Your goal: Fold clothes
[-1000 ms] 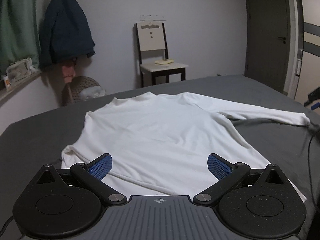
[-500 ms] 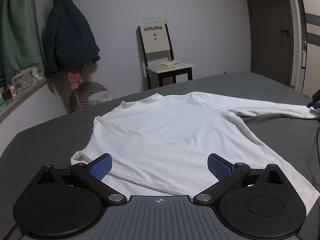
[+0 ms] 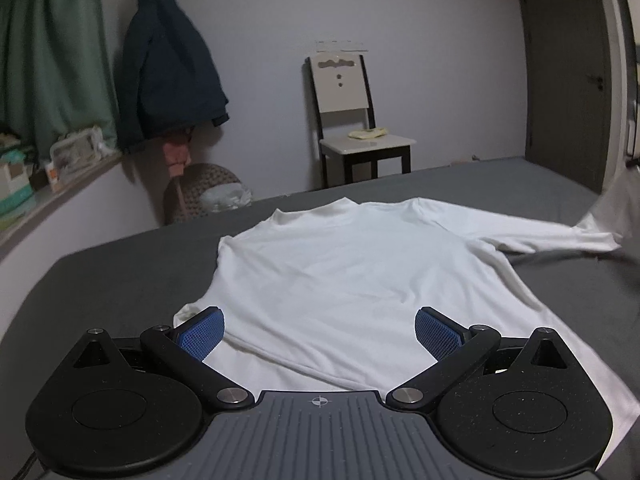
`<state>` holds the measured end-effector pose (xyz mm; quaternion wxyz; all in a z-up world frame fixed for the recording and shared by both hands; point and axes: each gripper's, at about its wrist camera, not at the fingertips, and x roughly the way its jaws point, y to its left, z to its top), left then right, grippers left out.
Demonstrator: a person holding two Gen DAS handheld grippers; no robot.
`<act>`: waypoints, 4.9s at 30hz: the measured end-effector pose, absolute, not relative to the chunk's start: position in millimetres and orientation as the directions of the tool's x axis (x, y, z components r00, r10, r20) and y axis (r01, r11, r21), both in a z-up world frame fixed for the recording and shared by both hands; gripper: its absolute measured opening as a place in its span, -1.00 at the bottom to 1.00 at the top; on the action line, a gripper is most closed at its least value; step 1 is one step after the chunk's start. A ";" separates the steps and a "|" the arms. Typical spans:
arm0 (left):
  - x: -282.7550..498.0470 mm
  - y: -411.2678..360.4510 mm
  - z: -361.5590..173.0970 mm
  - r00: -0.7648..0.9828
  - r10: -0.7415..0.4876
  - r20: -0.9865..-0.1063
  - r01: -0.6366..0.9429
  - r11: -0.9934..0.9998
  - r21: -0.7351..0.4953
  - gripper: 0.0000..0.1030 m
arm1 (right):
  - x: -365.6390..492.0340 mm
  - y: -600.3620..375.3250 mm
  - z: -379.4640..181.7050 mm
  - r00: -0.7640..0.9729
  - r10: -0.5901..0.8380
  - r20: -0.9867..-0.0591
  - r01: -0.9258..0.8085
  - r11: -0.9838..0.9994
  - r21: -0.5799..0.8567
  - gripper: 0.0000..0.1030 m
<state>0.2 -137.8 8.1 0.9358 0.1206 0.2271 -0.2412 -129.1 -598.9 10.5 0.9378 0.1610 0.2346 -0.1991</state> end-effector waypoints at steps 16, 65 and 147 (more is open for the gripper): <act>25.0 -34.7 22.3 0.787 -0.425 -0.448 0.376 0.905 -0.198 0.98 | -20.7 -323.0 136.9 0.931 0.164 -0.325 -0.067 0.954 0.291 -0.88; 109.0 -54.9 -94.1 0.524 -0.351 -0.776 0.287 0.931 -0.227 0.51 | -78.6 -32.4 -142.2 0.832 0.048 -0.553 -0.444 0.656 -0.611 -0.86; 78.4 -28.7 -80.1 0.515 -0.204 -0.833 0.295 0.954 -0.051 -0.94 | -65.7 -62.9 -146.9 0.765 0.156 -0.625 -0.442 0.832 -0.334 -0.89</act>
